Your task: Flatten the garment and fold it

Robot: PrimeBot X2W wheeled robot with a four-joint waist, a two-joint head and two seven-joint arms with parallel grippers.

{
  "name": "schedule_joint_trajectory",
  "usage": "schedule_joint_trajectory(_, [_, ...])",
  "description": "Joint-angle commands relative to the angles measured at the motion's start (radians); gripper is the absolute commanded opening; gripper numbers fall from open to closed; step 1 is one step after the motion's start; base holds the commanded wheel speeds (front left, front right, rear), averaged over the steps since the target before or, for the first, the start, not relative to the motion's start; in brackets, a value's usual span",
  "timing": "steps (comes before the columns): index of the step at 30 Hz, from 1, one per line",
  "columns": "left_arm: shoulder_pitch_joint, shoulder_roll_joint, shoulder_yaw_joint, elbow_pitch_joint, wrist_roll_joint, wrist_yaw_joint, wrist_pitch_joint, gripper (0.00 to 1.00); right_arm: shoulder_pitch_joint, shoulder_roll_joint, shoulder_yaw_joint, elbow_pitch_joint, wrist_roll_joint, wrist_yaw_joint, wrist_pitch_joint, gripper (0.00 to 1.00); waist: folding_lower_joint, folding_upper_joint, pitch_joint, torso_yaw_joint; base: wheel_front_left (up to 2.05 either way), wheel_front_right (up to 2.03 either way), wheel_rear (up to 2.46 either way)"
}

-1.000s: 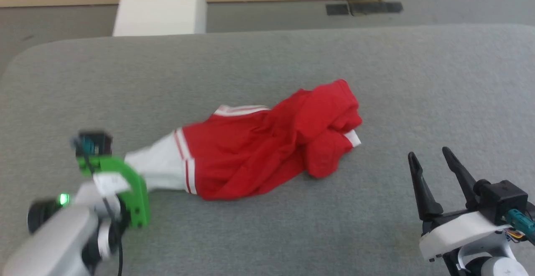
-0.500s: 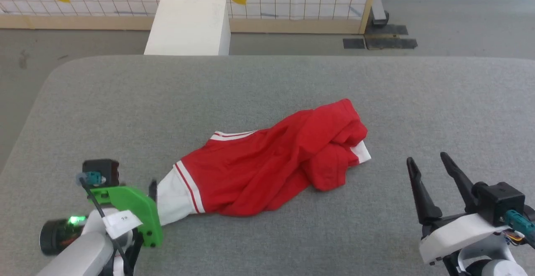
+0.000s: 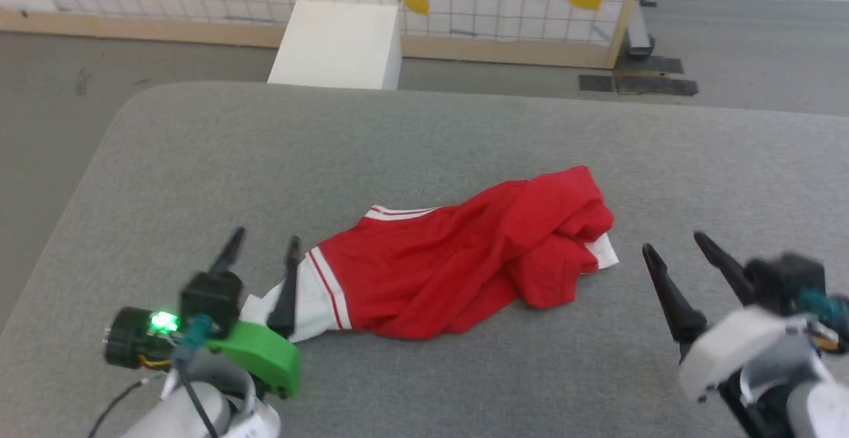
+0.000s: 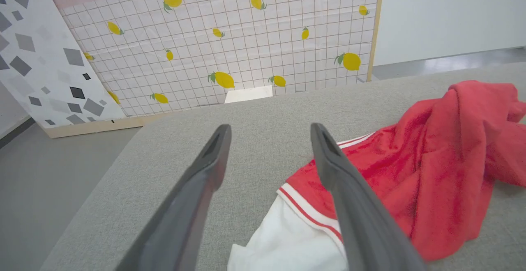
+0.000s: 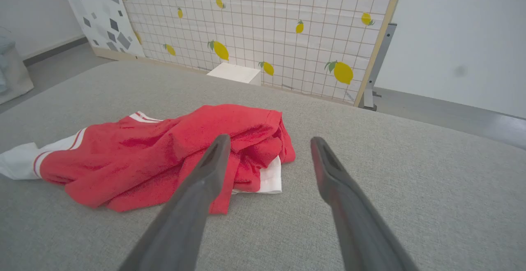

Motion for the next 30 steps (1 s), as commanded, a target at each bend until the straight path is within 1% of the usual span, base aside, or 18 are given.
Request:
schedule_joint_trajectory(1, [-0.004,-0.009,-0.015,0.007,0.026,-0.008,-0.009,1.0,-0.046,-0.024,0.015,0.001,0.023,-0.001,0.043,1.0,0.0001,-0.0001,0.034,0.033,0.0,0.0,0.0])
schedule_joint_trajectory(3, [-0.01,-0.023,-0.03,0.011,0.044,-0.011,-0.015,1.0,-0.104,-0.061,0.038,0.012,0.063,-0.001,0.121,1.0,0.0001,-0.0001,0.058,0.055,0.0,0.0,0.0])
schedule_joint_trajectory(6, [-0.02,-0.049,-0.051,0.017,0.061,-0.018,-0.02,1.0,-0.211,-0.117,0.074,0.055,0.134,-0.001,0.281,1.0,0.0001,-0.0001,0.1,0.089,0.0,0.0,0.0])
schedule_joint_trajectory(9, [-0.03,-0.074,-0.065,0.026,0.064,-0.026,-0.022,1.0,-0.318,-0.151,0.101,0.115,0.198,-0.001,0.441,1.0,0.0001,-0.0001,0.136,0.12,0.0,0.0,0.0])
schedule_joint_trajectory(10, [-0.033,-0.085,-0.068,0.032,0.063,-0.028,-0.023,1.0,-0.366,-0.156,0.106,0.149,0.228,-0.001,0.517,1.0,0.0001,-0.0001,0.15,0.134,0.0,0.0,0.0])
schedule_joint_trajectory(12, [-0.038,-0.099,-0.076,0.04,0.064,-0.035,-0.025,1.0,-0.436,-0.165,0.113,0.205,0.252,-0.001,0.626,1.0,0.0001,-0.0001,0.169,0.155,0.0,0.0,0.0])
schedule_joint_trajectory(16, [-0.051,-0.13,-0.076,0.057,0.056,-0.042,-0.029,1.0,-0.553,-0.178,0.107,0.31,0.265,-0.001,0.771,1.0,0.0001,-0.0001,0.199,0.201,0.0,0.0,0.0])
schedule_joint_trajectory(18, [-0.057,-0.149,-0.074,0.063,0.046,-0.048,-0.03,1.0,-0.595,-0.182,0.107,0.353,0.259,-0.001,0.82,1.0,0.0001,-0.0001,0.21,0.224,0.0,0.0,0.0])
schedule_joint_trajectory(22, [-0.073,-0.178,-0.077,0.072,0.035,-0.063,-0.032,1.0,-0.652,-0.187,0.096,0.426,0.241,-0.001,0.862,1.0,0.0001,-0.0001,0.232,0.264,0.0,0.0,0.0])
schedule_joint_trajectory(29, [-0.104,-0.204,-0.086,0.09,0.029,-0.08,-0.025,1.0,-0.665,-0.21,0.134,0.483,0.223,-0.001,0.852,0.99,0.0001,-0.0001,0.26,0.298,0.0,0.0,0.0])
schedule_joint_trajectory(30, [-0.107,-0.206,-0.086,0.093,0.027,-0.082,-0.025,1.0,-0.662,-0.212,0.14,0.488,0.226,-0.001,0.847,0.66,0.0001,-0.0001,0.262,0.299,0.0,0.0,0.0])
